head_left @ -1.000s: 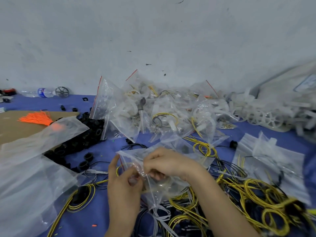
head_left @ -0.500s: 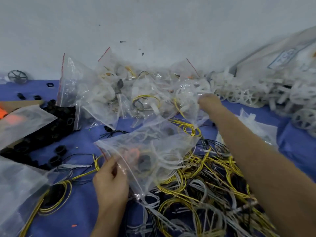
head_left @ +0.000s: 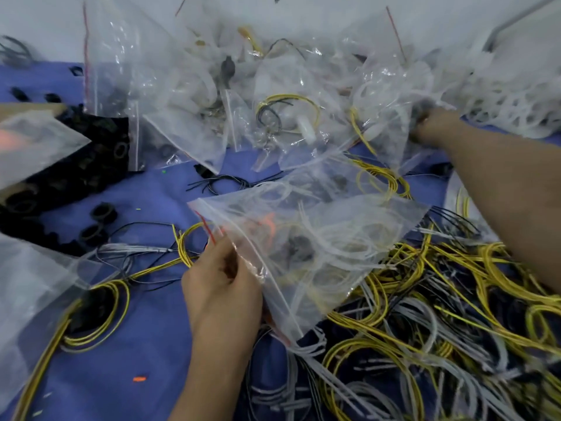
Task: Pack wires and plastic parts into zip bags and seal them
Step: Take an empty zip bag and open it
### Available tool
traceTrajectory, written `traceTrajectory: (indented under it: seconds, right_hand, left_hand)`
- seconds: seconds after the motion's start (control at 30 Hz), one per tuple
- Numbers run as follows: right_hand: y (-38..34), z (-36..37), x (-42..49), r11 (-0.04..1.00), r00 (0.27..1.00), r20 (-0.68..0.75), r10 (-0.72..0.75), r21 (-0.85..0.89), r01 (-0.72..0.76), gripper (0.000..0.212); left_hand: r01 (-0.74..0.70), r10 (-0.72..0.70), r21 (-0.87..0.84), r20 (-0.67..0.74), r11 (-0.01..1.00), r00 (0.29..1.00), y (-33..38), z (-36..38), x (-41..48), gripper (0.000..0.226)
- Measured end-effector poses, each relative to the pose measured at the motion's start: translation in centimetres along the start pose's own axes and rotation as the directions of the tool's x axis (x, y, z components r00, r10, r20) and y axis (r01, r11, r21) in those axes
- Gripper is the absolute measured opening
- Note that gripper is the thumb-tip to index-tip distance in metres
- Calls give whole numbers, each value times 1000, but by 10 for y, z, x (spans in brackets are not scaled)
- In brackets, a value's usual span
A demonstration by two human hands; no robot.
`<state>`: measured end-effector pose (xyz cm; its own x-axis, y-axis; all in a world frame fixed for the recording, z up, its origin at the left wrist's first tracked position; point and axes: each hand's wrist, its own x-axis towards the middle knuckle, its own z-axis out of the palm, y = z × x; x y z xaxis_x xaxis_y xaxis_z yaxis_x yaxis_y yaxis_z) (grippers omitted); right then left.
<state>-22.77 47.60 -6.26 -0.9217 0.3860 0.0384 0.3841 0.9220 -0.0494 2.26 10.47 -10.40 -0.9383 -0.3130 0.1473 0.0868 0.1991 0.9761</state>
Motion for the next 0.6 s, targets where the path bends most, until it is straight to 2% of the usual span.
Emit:
traceTrajectory:
  seconds: [0.1, 0.17, 0.23, 0.33, 0.4, 0.47, 0.5, 0.53, 0.57, 0.6]
  right_hand:
    - [-2, 1, -2, 999, 994, -94, 50, -3, -51, 38]
    - [-5, 4, -10, 999, 998, -63, -19, 37, 22, 34]
    - [-11, 0, -24, 982, 993, -69, -93, 160, 103, 26]
    - [-12, -6, -45, 930, 983, -183, -10, 358, 76, 20]
    - [-14, -17, -65, 857, 958, -261, 117, 514, 36, 12]
    - [-16, -40, -92, 709, 900, -344, 268, 702, 57, 12]
    - [-17, -54, -105, 612, 889, -320, 327, 789, 58, 11]
    - [-19, -69, -120, 466, 902, -218, 371, 885, 23, 9]
    - [-19, -83, -135, 304, 929, -92, 358, 952, -22, 16]
    - [-21, -98, -152, 86, 958, 76, 277, 991, -104, 26]
  left_hand:
    - [-33, 34, 30, -20, 999, 999, 1, 0, -1, 17]
    - [-15, 15, 42, -13, 999, 1000, 2, -1, 0, 17]
    - [10, -10, 26, 11, 1000, 1000, 3, -2, 2, 17]
    - [-23, 24, 86, -11, 996, 1000, 2, -2, 4, 20]
    - [-70, 77, 144, -44, 987, 996, 2, -3, 5, 20]
    - [-87, 94, 128, -52, 988, 994, 4, -3, 5, 20]
    - [-90, 95, 104, -45, 991, 994, 6, -3, 3, 20]
    - [-77, 81, 91, -40, 993, 996, 8, -4, 2, 19]
    - [-95, 98, 84, -34, 992, 995, 11, -4, 1, 19]
    - [-138, 140, 71, -33, 988, 990, 14, -4, -1, 19]
